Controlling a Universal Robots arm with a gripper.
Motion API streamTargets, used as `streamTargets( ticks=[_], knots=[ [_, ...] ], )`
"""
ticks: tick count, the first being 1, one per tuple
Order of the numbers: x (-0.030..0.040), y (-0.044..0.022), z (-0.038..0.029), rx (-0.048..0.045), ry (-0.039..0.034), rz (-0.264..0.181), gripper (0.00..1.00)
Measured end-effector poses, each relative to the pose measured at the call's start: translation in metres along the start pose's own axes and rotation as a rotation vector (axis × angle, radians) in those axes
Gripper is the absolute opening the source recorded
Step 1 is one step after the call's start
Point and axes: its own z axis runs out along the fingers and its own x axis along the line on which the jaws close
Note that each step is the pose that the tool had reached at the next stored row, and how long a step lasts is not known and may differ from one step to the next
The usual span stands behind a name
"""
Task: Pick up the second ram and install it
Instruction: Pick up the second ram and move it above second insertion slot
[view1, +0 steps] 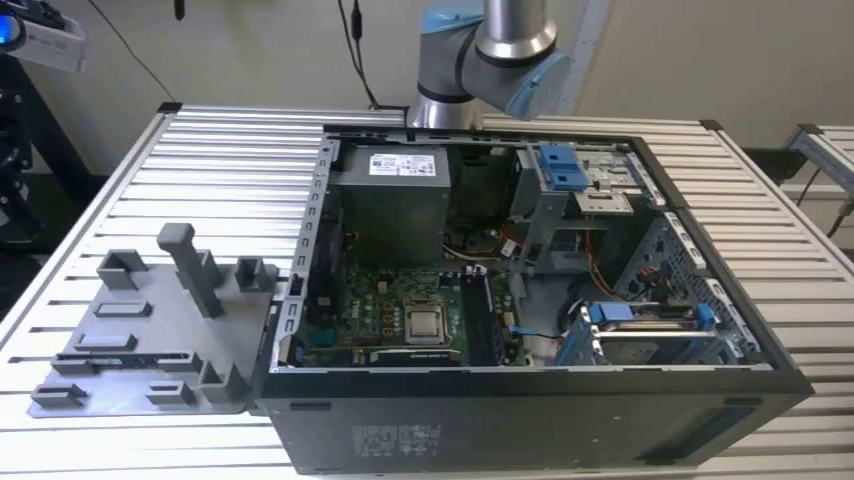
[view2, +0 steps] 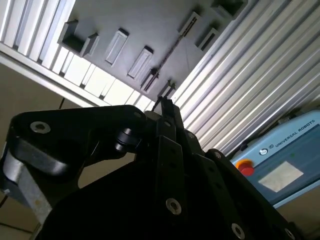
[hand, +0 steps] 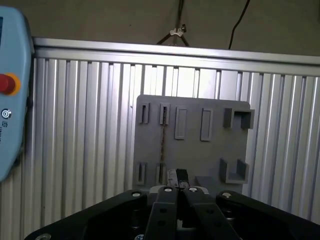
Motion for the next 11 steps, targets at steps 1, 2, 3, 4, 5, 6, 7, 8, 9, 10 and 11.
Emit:
streamTargets(
  ticks=[1,2,3,4,5,6,7,8,9,10,11],
  knots=[
    [0.0,0.0,0.0,0.0001,0.0,0.0,0.17],
    [0.0,0.0,0.0,0.0001,0.0001,-0.001,0.24],
    [0.0,0.0,0.0,0.0002,0.0001,-0.002,0.3],
    [0.0,0.0,0.0,0.0002,0.0001,-0.002,0.3],
    [0.0,0.0,0.0,0.0003,0.0001,-0.003,0.36],
    [0.0,0.0,0.0,0.0003,0.0001,-0.003,0.42],
    [0.0,0.0,0.0,0.0004,0.0002,-0.004,0.42],
    [0.0,0.0,0.0,0.0004,0.0002,-0.004,0.48],
    [0.0,0.0,0.0,0.0005,0.0002,-0.005,0.48],
    [0.0,0.0,0.0,0.0005,0.0003,-0.005,0.48],
    [0.0,0.0,0.0,0.0006,0.0003,-0.006,0.48]
  ],
)
